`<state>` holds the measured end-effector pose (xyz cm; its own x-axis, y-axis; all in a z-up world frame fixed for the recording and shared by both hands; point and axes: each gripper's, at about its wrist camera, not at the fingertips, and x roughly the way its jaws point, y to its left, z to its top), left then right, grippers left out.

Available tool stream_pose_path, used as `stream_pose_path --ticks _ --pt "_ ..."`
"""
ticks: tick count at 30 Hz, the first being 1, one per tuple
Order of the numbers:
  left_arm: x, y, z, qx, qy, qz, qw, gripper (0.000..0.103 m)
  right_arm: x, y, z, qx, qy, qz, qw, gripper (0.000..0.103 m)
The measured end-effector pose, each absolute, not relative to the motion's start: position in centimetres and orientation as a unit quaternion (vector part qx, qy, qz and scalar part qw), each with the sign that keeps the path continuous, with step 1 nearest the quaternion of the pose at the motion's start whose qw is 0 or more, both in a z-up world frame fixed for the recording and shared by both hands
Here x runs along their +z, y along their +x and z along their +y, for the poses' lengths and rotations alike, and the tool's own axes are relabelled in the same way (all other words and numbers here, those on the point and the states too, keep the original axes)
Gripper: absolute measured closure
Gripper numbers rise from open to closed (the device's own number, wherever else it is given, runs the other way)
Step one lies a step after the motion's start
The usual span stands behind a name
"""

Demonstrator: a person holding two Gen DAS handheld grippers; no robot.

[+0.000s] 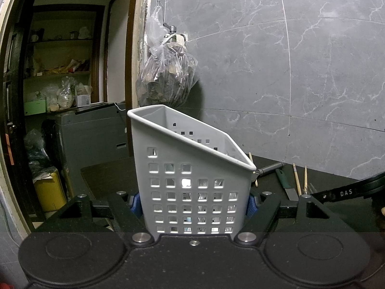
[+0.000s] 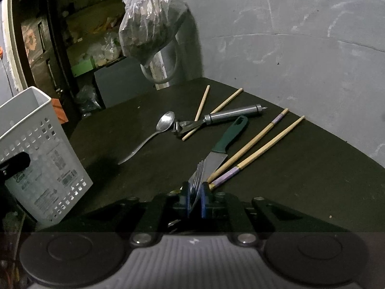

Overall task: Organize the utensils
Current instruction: 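Close the right tool on the silver fork handle, then lift the silver fork and carry it over the basket with the right tool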

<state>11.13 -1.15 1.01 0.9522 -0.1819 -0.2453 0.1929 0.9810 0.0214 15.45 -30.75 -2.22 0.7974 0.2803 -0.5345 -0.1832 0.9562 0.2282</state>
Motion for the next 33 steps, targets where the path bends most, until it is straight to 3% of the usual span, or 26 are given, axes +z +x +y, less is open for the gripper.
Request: stream_pose_path --ticks 33 --pt "1.1 11.1 -1.5 -0.103 0.022 0.122 0.987 0.027 6.1 9.1 -30.1 0.127 0.036 0.135 0.982 0.102"
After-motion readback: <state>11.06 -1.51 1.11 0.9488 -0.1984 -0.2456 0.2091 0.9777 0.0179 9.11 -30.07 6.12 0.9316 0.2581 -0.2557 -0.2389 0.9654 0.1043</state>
